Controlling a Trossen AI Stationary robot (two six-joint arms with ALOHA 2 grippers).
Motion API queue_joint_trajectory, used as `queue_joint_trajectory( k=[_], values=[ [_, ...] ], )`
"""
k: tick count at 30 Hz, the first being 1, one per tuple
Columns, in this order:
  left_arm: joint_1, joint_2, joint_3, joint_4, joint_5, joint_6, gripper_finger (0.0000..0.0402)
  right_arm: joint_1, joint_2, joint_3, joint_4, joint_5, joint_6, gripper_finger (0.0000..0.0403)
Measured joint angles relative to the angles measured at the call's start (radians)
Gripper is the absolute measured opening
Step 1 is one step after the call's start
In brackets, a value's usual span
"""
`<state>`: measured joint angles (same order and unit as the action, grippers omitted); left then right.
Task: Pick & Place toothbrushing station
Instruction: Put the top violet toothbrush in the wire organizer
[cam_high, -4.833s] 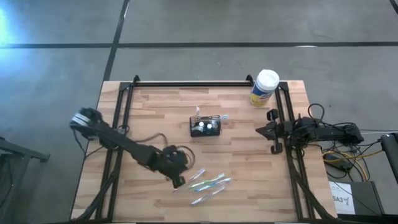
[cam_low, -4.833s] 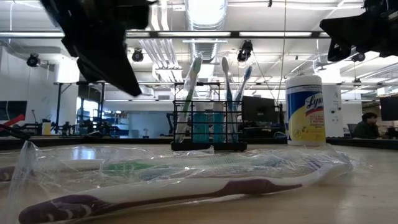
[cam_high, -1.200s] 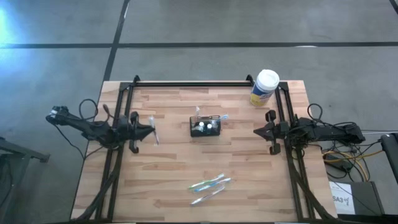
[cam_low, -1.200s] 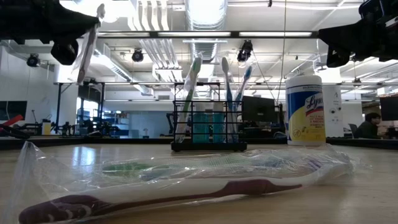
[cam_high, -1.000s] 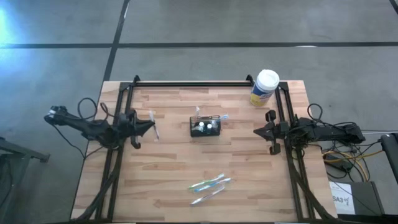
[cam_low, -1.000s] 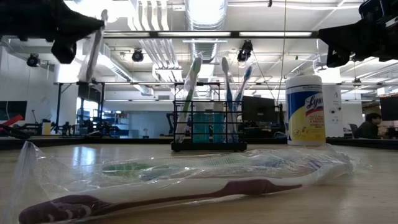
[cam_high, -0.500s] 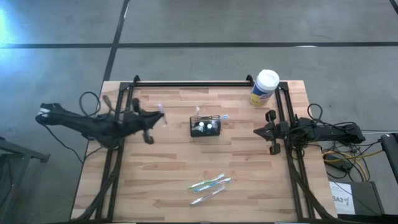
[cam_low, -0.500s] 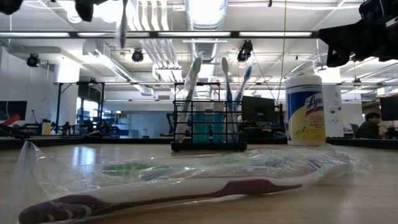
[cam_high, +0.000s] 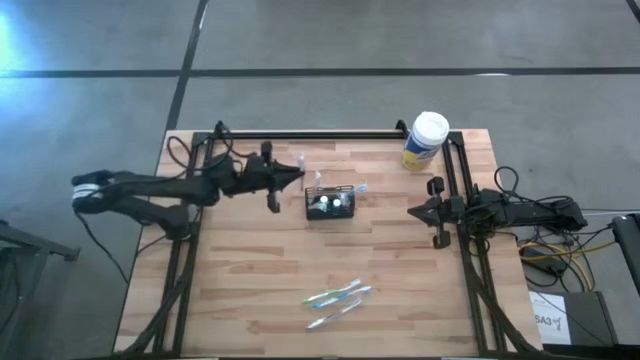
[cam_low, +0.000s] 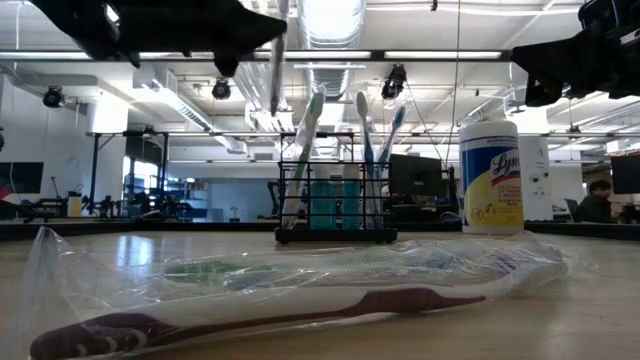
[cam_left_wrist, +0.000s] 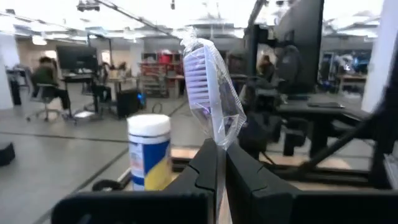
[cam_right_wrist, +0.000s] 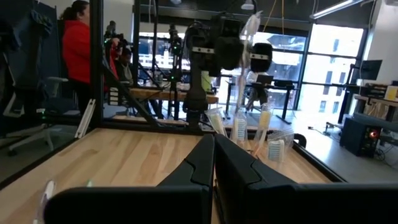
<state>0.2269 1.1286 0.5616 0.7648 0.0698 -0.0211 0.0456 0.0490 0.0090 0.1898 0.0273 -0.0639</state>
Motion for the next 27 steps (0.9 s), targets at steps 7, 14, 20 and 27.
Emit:
queue_joint_trajectory(
  k=[7,14,20,27],
  values=[
    [0.021,0.172,-0.005,0.121,0.014,0.028,0.0011,0.0,0.0,0.0,0.0,0.0,-0.016,0.0008],
    [0.027,0.272,-0.005,0.235,0.071,0.057,0.0011,0.0,0.0,0.0,-0.008,0.0,-0.034,0.0008],
    [0.047,0.327,-0.011,0.26,0.069,0.057,0.0011,0.0,0.0,0.0,-0.008,0.0,-0.041,0.0008],
    [0.053,0.418,-0.011,0.346,0.06,0.045,0.0011,0.0,0.0,0.0,-0.015,0.0,-0.048,0.0008]
  ],
)
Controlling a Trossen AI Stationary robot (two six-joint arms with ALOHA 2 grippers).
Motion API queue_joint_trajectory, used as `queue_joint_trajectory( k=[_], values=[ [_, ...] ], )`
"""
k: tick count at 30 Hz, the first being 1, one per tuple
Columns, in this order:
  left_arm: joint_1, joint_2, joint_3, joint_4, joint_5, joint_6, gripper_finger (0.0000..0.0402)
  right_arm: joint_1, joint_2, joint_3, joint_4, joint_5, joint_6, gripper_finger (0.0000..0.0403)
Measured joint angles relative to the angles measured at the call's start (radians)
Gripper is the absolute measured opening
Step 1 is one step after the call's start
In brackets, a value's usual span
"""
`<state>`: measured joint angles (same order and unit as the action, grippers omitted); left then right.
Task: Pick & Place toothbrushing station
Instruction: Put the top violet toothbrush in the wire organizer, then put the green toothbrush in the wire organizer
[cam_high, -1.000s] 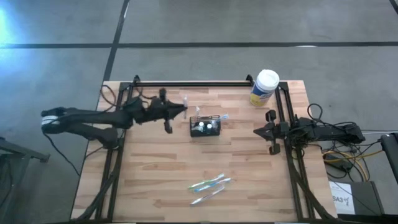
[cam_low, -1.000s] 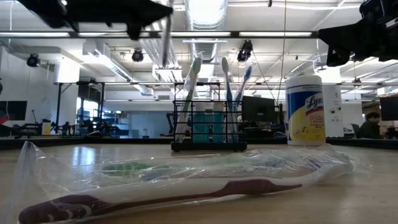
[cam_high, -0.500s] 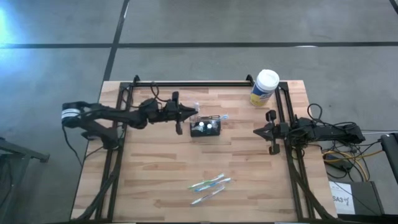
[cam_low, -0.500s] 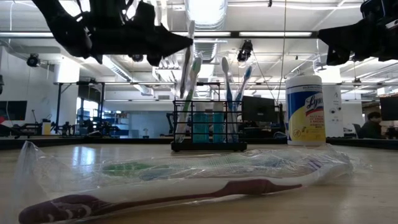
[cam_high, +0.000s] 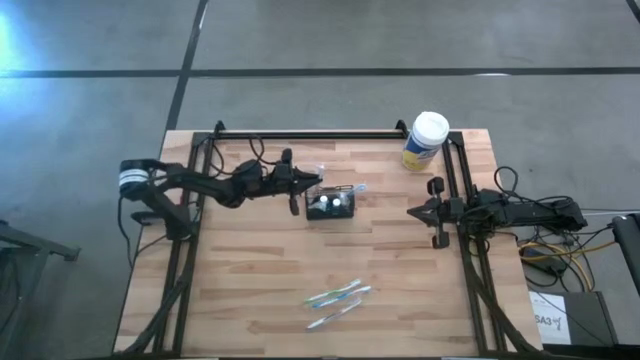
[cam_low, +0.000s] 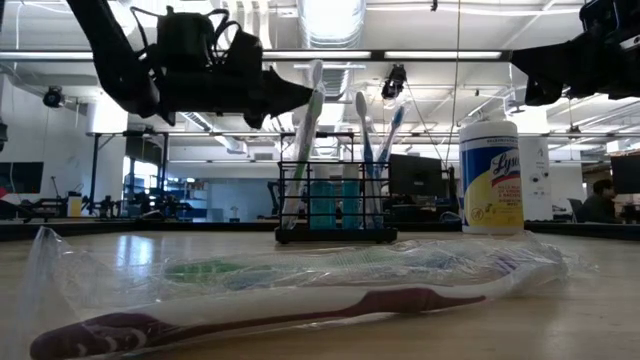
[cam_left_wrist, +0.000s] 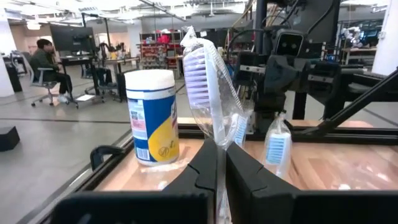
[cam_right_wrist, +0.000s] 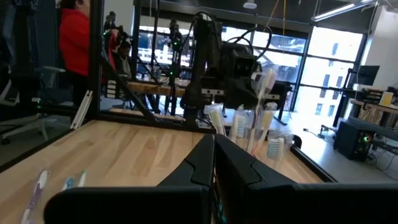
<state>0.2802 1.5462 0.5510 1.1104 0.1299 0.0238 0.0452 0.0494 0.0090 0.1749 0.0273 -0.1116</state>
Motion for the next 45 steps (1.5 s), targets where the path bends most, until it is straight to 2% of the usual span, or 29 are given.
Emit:
queue_joint_trajectory(
  k=[8,16,35,39,45],
  values=[
    [0.0,0.092,0.0,0.083,0.0,-0.019,0.0011,0.0,0.0,0.0,0.0,0.0,0.0,0.0008],
    [0.0,0.145,-0.018,0.097,0.0,-0.004,0.0011,0.0,-0.001,0.0,-0.002,-0.001,0.0,0.0008],
    [0.0,0.177,-0.066,0.107,0.0,-0.003,0.0013,0.0,-0.001,0.0,-0.002,0.0,0.0,0.0008],
    [0.0,0.175,-0.065,0.096,0.0,-0.043,0.0035,0.0,-0.001,0.0,-0.002,-0.001,0.0,0.0008],
    [0.0,0.156,-0.069,0.067,0.047,-0.025,0.0108,0.0,-0.001,0.0,-0.002,0.0,0.0,0.0008]
  ],
)
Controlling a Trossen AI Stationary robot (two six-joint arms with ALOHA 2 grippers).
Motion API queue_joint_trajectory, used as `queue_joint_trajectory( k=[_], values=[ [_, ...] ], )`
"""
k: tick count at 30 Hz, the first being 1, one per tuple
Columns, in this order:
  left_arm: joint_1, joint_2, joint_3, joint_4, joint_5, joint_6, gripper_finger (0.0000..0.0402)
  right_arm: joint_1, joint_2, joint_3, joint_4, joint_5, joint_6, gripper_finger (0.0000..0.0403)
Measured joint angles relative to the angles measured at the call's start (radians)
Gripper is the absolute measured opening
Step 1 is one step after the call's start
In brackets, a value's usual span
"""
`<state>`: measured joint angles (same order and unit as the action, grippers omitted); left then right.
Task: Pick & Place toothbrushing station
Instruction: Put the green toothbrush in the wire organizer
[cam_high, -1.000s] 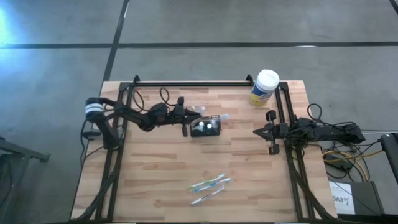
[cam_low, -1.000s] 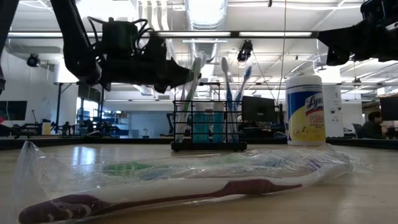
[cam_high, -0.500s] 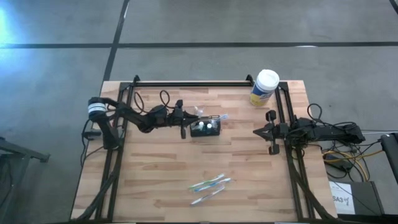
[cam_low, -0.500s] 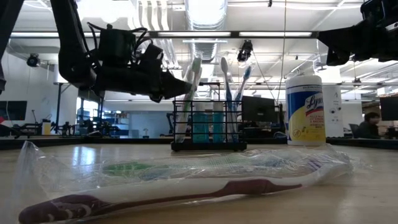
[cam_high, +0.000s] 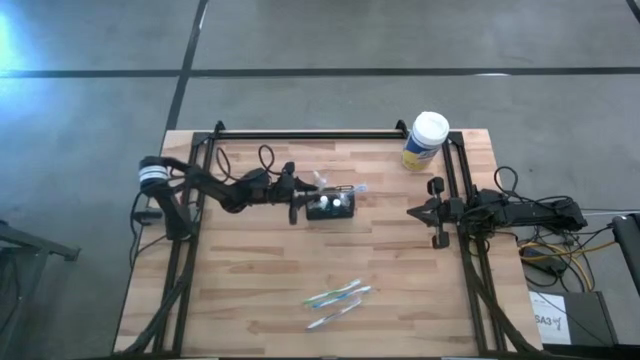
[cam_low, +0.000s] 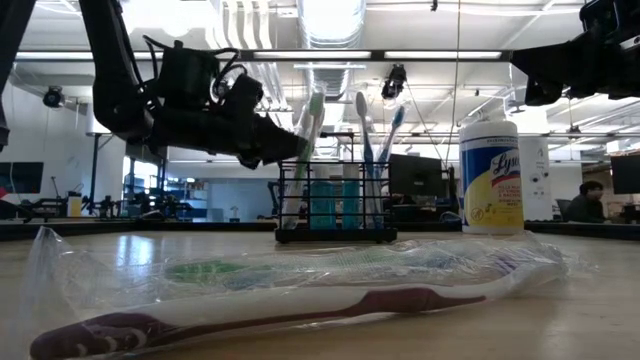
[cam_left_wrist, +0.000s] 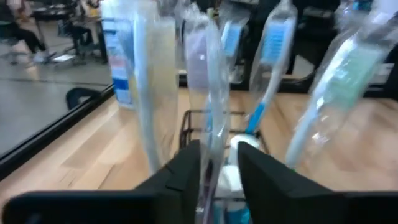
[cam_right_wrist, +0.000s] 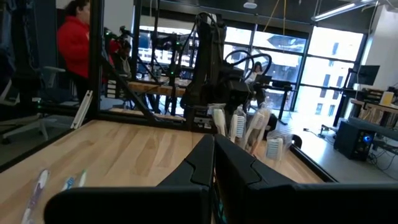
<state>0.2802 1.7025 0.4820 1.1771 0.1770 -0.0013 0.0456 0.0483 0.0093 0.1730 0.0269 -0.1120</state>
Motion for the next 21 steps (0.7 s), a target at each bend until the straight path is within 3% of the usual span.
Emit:
queue_joint_trajectory(
  k=[11,15,21],
  values=[
    [-0.001,-0.141,0.0,-0.082,0.01,-0.011,0.0241,0.0,0.0,0.0,0.001,0.0,0.004,0.0008],
    [-0.001,-0.258,0.0,-0.192,0.008,-0.011,0.0257,0.0,0.0,0.0,0.0,0.0,0.004,0.0008],
    [-0.014,-0.519,0.002,-0.454,0.029,-0.015,0.025,0.0,0.0,0.0,0.0,-0.001,0.004,0.0008]
  ],
)
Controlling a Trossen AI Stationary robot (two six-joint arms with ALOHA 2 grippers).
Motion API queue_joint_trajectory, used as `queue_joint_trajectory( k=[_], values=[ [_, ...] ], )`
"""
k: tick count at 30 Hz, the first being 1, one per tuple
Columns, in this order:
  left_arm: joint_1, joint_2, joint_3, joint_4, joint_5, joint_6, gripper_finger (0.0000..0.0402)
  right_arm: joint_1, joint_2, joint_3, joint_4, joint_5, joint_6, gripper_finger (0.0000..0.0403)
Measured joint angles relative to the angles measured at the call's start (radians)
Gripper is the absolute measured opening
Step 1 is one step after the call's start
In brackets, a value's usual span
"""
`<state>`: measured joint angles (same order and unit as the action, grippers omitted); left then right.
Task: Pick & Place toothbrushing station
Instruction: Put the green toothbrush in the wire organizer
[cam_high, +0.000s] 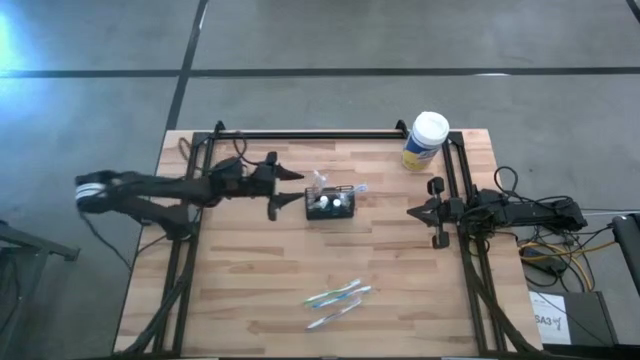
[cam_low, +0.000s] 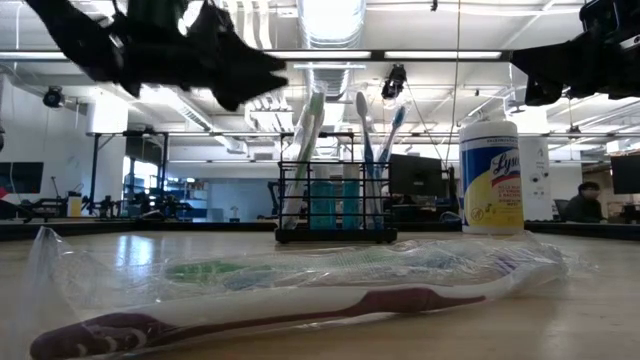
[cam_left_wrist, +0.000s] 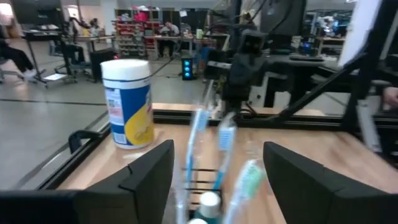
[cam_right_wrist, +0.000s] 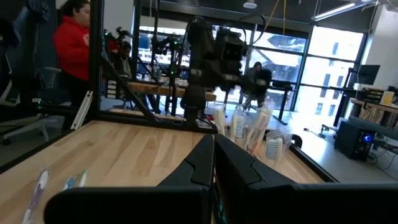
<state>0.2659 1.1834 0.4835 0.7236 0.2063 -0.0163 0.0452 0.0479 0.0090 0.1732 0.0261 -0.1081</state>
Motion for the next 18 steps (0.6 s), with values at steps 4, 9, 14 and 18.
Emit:
queue_joint_trajectory(
  k=[4,9,14,18],
  values=[
    [-0.033,-0.188,0.0,-0.219,-0.004,-0.006,0.0225,0.0,0.0,0.0,0.0,0.0,0.0,0.0008],
    [-0.134,-0.35,0.0,-0.461,-0.096,-0.005,0.0138,0.0,0.0,0.0,0.001,0.0,0.002,0.0008],
    [-0.311,-0.417,0.0,-0.603,-0.26,0.032,0.0019,0.0,0.0,0.0,0.003,0.0,0.008,0.0008],
    [-0.435,-0.467,0.0,-0.639,-0.477,0.074,0.0012,0.0,0.0,0.0,0.012,0.0,0.015,0.0008]
  ],
)
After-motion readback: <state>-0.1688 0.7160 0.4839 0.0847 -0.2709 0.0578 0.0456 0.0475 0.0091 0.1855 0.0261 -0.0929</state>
